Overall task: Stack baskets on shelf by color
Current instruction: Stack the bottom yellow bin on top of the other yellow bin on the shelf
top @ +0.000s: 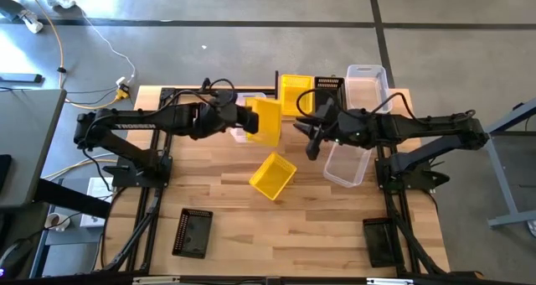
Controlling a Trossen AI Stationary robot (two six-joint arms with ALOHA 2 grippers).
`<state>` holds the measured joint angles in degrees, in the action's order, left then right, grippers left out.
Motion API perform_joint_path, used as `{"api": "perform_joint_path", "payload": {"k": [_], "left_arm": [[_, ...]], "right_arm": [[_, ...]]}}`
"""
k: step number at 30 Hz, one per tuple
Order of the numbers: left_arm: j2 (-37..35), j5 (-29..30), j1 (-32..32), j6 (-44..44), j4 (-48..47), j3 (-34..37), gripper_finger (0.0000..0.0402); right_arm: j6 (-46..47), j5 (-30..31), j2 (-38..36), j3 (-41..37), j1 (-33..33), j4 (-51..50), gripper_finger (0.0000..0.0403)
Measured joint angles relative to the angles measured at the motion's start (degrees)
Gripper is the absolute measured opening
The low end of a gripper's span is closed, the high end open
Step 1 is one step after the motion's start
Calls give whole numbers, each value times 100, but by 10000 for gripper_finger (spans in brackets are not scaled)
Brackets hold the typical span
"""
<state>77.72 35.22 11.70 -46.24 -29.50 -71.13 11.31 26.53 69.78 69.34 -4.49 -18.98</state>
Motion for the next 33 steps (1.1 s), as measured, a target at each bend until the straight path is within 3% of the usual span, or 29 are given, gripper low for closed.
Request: {"api": "perform_joint_path", "payload": {"k": [8,13,20,26,33], "left_arm": [[6,1632,-301,498,607,0,3],[8,1858,-328,1177,1179,0,3],[12,2121,-238,1499,1261,0,3],[14,2206,-213,1499,1262,0,3],[17,2293,-195,1495,1296,0,3]], "right_arm": [[238,502,36,0,252,297,132],[16,340,204,4,498,904,154],[-396,194,418,78,603,1597,156],[-1100,282,1124,1226,645,961,156],[-355,608,1917,2300,761,-530,156]]}}
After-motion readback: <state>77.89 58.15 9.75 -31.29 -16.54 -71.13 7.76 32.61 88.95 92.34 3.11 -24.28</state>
